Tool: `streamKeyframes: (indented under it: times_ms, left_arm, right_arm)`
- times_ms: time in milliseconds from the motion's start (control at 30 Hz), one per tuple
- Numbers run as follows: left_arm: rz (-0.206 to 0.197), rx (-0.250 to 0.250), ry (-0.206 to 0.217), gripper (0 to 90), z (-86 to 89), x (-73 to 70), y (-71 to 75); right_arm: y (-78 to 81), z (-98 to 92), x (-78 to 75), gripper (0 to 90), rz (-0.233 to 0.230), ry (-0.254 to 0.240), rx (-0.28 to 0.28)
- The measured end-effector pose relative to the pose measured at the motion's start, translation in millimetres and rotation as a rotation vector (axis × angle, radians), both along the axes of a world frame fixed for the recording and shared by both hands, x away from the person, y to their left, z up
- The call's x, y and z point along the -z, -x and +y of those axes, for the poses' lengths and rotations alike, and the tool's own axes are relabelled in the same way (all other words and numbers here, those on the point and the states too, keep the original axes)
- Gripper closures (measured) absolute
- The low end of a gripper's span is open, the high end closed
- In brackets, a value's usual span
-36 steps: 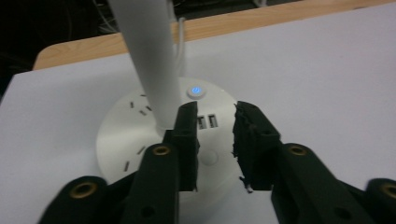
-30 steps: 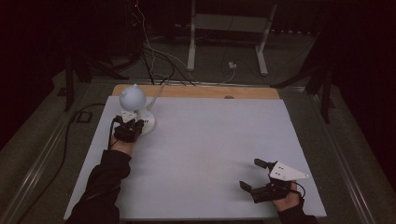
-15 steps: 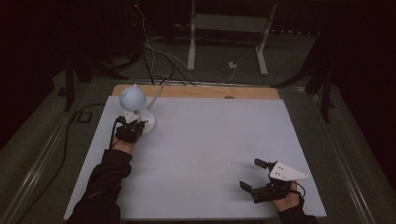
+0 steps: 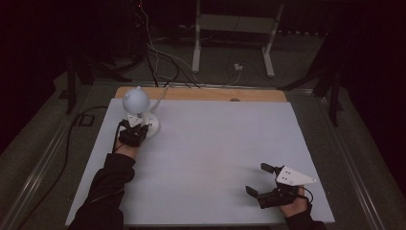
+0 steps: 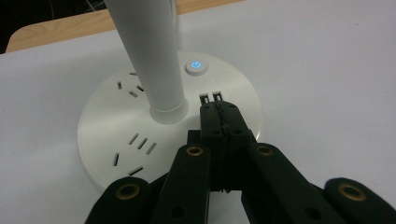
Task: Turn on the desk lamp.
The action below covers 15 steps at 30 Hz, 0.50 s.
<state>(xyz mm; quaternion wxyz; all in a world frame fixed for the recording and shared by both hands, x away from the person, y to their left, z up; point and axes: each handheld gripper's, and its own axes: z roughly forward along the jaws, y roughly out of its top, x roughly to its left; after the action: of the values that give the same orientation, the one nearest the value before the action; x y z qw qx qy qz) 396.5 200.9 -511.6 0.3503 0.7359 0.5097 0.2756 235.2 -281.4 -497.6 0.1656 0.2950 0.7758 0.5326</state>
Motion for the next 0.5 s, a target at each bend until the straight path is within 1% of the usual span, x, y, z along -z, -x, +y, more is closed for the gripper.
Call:
streamKeyframes:
  times_ms: [33, 67, 200, 233, 300, 333, 367, 500]
  left_arm:
    - [-0.001, -0.002, -0.015, 90.0, -0.3, -0.3, 0.1]
    - [-0.004, 0.0, -0.02, 90.0, -0.7, -0.1, 0.4]
    - [-0.006, 0.012, -0.02, 90.0, -1.6, 0.2, 1.0]
    - [-0.008, 0.016, -0.029, 90.0, -2.4, 0.3, 1.3]
    - [-0.023, 0.023, -0.068, 90.0, -5.8, 0.9, 2.2]
    - [-0.035, 0.03, -0.106, 90.0, -8.3, 1.3, 3.5]
    - [-0.04, 0.032, -0.12, 90.0, -9.4, 1.5, 3.7]
    - [-0.038, 0.022, -0.106, 90.0, -8.8, 1.8, 3.6]
  right_arm:
    - [0.1, 0.1, 0.0, 0.0, 0.0, 0.001, 0.0]
    - [0.2, 0.1, 0.0, 0.0, 0.0, 0.002, 0.0]
    - [0.1, 0.0, 0.0, 0.0, 0.0, 0.001, 0.001]
    - [0.2, 0.1, 0.1, 0.0, 0.002, 0.003, 0.0]
    - [0.2, 0.2, 0.1, 0.0, 0.003, 0.002, 0.0]
    - [0.1, 0.2, 0.1, 0.0, 0.003, 0.001, 0.0]
    - [0.1, 0.3, 0.2, 0.0, 0.004, 0.002, 0.0]
    - [0.3, 0.2, 0.1, 0.0, 0.004, 0.002, 0.001]
